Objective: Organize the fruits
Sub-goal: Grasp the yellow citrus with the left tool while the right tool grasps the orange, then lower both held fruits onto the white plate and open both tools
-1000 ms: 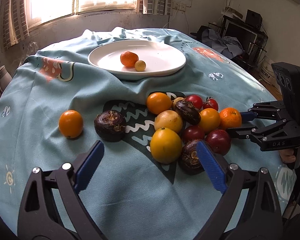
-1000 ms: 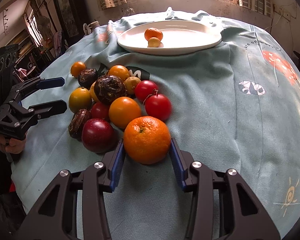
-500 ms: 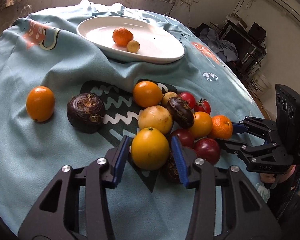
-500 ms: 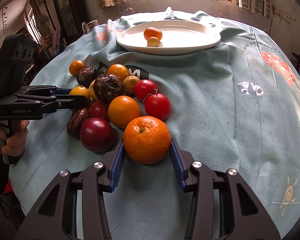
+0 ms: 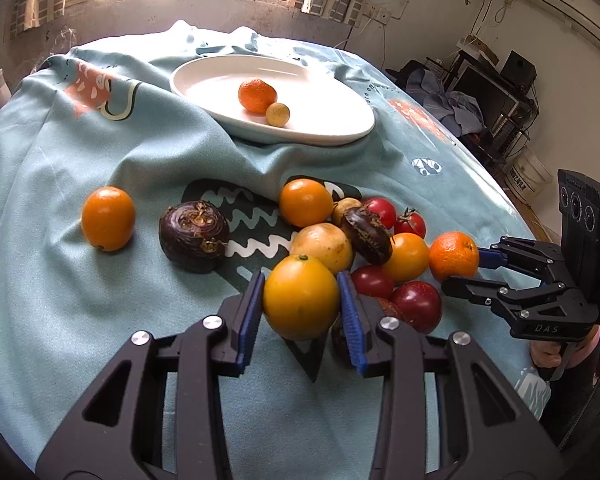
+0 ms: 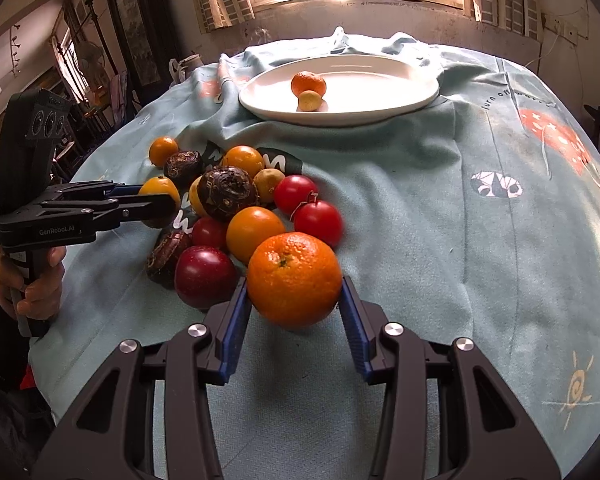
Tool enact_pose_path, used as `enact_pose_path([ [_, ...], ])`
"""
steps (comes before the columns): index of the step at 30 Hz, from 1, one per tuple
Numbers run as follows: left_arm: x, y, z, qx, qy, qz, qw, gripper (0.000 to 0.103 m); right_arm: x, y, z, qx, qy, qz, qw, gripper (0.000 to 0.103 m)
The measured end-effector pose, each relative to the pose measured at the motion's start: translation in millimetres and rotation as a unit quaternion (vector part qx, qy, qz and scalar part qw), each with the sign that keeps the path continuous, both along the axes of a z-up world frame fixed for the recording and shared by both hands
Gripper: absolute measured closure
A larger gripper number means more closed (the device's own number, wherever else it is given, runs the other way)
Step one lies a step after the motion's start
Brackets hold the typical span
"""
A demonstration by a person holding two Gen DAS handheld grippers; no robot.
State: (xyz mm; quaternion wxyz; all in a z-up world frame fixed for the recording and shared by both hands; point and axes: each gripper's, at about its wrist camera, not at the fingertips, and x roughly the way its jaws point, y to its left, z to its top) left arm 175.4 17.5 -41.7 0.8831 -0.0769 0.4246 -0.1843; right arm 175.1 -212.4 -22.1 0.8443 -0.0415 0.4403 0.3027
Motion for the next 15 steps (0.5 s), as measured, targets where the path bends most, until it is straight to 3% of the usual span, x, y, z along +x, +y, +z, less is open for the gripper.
enact_pose_path([
  [4, 3.2, 3.3, 15.4, 0.000, -0.015, -0.003, 0.9999, 0.065, 5.0, -8.3, 17.1, 0.044, -0.019, -0.020, 0.999, 0.058],
  [8, 26.8, 4.3, 35.7, 0.008, -0.030, 0.002, 0.9995, 0.065, 25.4, -10.3, 43.3, 0.056, -0.079, -0.055, 0.994, 0.058],
  [12, 69.3, 0.1, 50.5, 0.014, -0.040, 0.022, 0.9989, 0.065, 69.7, -5.2, 53.0, 0.088, -0.083, -0.084, 0.989, 0.058],
  [15, 109.6, -4.9, 57.0, 0.027, -0.042, 0.037, 0.9981, 0.065, 106.8, 5.0, 48.7, 0.083, -0.078, -0.099, 0.989, 0.058],
])
